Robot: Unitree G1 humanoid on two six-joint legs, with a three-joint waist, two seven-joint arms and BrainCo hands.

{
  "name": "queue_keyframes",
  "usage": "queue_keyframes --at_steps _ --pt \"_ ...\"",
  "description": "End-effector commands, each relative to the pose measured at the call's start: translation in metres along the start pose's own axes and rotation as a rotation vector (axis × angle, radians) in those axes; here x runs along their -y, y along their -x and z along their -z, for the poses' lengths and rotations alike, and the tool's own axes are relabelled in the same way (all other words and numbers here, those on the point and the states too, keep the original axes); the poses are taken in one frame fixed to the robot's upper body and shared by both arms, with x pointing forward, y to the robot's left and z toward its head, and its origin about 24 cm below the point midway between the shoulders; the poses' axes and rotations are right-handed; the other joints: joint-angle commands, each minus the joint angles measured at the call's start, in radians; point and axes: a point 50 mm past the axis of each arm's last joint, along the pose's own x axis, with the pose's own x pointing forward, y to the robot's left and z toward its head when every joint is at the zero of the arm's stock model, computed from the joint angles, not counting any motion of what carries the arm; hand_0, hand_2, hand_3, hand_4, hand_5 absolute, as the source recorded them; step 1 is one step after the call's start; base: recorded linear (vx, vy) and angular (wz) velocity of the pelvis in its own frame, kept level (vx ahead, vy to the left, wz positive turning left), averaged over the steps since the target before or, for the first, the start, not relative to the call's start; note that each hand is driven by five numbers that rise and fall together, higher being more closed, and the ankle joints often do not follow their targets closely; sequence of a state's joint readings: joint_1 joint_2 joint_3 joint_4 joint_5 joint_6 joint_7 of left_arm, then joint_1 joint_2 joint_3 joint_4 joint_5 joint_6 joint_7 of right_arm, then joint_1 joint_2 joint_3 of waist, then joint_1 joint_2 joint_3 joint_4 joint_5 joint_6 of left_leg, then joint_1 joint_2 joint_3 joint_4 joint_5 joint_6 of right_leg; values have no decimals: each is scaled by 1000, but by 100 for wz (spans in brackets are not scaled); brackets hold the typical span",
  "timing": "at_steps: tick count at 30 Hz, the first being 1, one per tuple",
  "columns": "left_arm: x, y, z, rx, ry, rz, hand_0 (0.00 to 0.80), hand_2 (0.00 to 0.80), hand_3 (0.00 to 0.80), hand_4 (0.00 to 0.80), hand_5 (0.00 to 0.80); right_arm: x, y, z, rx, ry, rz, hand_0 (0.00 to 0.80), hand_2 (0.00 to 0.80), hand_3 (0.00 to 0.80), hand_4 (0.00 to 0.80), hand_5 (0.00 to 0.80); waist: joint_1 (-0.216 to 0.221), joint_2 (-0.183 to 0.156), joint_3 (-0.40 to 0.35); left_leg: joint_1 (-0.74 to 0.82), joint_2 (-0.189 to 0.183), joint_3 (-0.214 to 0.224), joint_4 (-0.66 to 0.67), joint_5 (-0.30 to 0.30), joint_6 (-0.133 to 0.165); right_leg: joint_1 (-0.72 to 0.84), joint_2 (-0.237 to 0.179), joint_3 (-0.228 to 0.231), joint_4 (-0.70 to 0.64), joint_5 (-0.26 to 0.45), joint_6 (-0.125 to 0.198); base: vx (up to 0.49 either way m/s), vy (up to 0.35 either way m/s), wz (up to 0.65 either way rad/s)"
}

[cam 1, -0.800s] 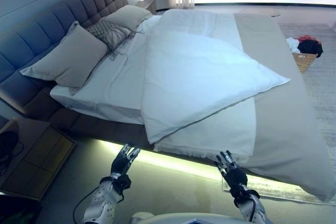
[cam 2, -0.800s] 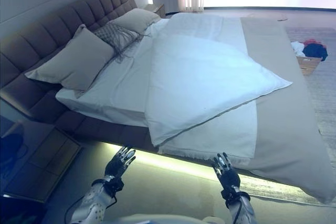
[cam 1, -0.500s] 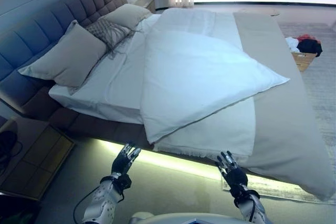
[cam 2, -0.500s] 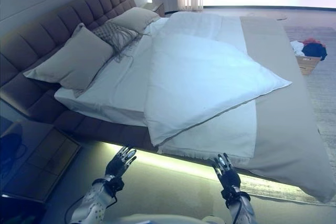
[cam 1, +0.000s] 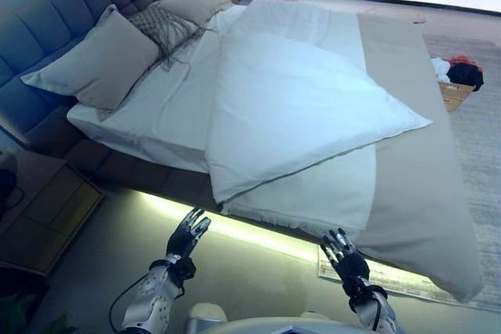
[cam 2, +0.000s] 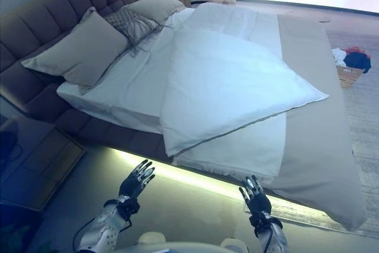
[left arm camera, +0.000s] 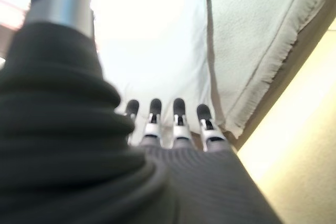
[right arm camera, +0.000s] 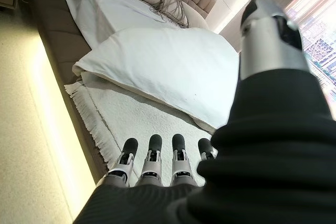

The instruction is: Make the bed neatly

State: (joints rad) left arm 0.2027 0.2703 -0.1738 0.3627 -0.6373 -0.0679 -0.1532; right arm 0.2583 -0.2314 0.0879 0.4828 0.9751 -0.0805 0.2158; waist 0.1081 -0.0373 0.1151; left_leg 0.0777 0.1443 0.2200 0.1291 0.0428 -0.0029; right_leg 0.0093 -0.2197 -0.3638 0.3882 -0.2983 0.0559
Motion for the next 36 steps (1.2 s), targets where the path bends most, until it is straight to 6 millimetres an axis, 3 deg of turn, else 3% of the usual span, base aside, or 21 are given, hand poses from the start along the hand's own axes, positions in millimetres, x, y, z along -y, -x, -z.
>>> queue_keyframes --at_steps 1,3,6,14,17,20,23,26,30,34,36 --pt "-2 6 -37 171 -64 48 0 0 0 0 0 -18 -8 -16 65 9 -91 0 0 0 0 0 28 -41 -6 -30 -66 -57 67 -125 -25 99 21 1 -315 322 63 63 90 -23" --pt "0 6 -34 162 -75 56 0 0 0 0 0 -22 -11 -14 74 -7 -87 0 0 0 0 0 31 -28 -18 -1 -77 -69 8 -114 -17 97 19 11 -312 318 68 55 127 -32" --pt "6 2 -39 170 -102 87 0 0 0 0 0 -24 -13 -13 92 -53 -73 0 0 0 0 0 16 -18 -34 21 -85 -46 -35 -100 -8 98 8 18 -314 322 83 56 189 -17" --pt "0 -6 -49 183 -87 45 0 0 0 0 0 -33 -18 -10 98 -60 -87 0 0 0 0 0 9 -11 -29 16 -141 -43 -10 -140 37 29 -92 33 -237 375 118 42 182 5" --pt "2 -10 -49 180 -73 45 0 0 0 0 0 -33 -19 -12 111 -41 -81 0 0 0 0 0 9 1 -26 -5 -173 -55 11 -154 68 -10 -147 66 -153 397 116 12 267 -2" --pt "5 -12 -45 170 -82 55 0 0 0 0 0 -29 -15 -16 139 -50 -74 0 0 0 0 0 3 17 -20 -33 -217 -85 26 -164 122 -115 -206 146 85 478 110 -9 358 -6" --pt "5 -13 -46 168 -76 55 0 0 0 0 0 -17 -8 -16 135 -69 -48 0 0 0 0 0 -15 31 -15 -18 -243 -96 11 -159 138 -194 -185 174 191 499 91 72 268 20" --pt "9 -17 -57 206 -66 34 0 0 0 0 0 -13 -7 -16 119 -57 -64 0 0 0 0 0 -39 6 -14 19 -264 -114 -17 -168 120 -199 -137 145 -5 522 105 156 -20 14" --pt "9 -22 -68 223 -91 38 0 0 0 0 0 -14 -18 -22 128 -72 -79 0 0 0 0 0 -57 -42 -6 62 -281 -134 -38 -214 94 -217 -90 101 -375 608 158 199 -184 -21" --pt "6 -21 -62 209 -93 50 0 0 0 0 0 -14 -18 -19 118 -83 -68 0 0 0 0 0 -48 -48 -5 87 -272 -118 -44 -236 98 -211 -70 44 -421 625 168 195 -105 -2" --pt "6 -18 -58 196 -85 54 0 0 0 0 0 -8 -13 -14 101 -76 -55 0 0 0 0 0 -50 -45 -9 94 -266 -109 -33 -250 105 -207 -65 57 -379 616 166 229 -82 -2"
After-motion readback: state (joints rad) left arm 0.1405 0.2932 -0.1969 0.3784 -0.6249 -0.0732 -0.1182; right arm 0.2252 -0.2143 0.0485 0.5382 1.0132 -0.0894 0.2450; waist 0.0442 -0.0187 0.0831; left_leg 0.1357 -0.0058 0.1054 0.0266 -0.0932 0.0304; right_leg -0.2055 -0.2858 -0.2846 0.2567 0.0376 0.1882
